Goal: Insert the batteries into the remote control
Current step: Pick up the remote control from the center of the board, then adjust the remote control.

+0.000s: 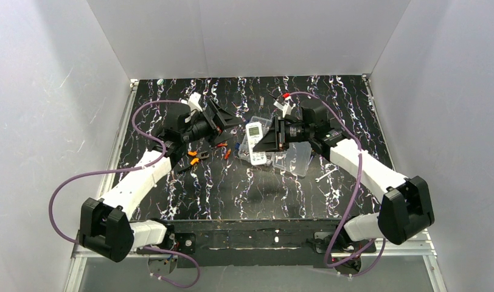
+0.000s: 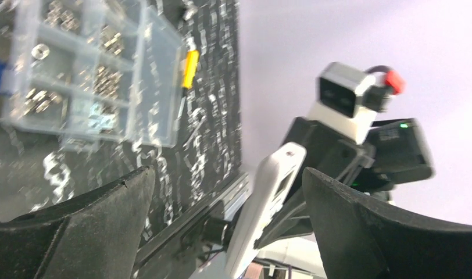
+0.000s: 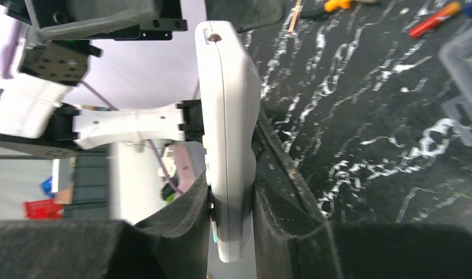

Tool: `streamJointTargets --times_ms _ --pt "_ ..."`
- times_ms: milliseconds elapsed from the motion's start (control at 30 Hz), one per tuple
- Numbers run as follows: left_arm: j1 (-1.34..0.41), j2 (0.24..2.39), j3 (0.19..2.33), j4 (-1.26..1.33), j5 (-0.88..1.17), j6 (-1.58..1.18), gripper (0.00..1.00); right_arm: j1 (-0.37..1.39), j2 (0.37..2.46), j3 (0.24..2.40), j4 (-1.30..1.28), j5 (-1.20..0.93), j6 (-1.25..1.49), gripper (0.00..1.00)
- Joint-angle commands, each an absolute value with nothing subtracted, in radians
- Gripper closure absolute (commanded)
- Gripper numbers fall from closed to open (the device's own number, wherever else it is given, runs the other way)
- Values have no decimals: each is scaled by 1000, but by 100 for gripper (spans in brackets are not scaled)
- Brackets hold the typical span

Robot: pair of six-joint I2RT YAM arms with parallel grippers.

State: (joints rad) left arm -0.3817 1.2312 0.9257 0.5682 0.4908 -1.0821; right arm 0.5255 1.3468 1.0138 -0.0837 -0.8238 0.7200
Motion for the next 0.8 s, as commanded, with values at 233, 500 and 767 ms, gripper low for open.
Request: streamJointTargets --times_ms 233,500,767 --pt "-392 1295 1000 923 590 -1260 24 523 1456 1028 391 -960 1130 99" --pt "-409 1321 1000 974 628 -1285 39 523 1536 1043 590 -986 1304 99" --pt "-423 1332 1017 988 650 -1283 59 523 1555 1050 598 -983 1315 99"
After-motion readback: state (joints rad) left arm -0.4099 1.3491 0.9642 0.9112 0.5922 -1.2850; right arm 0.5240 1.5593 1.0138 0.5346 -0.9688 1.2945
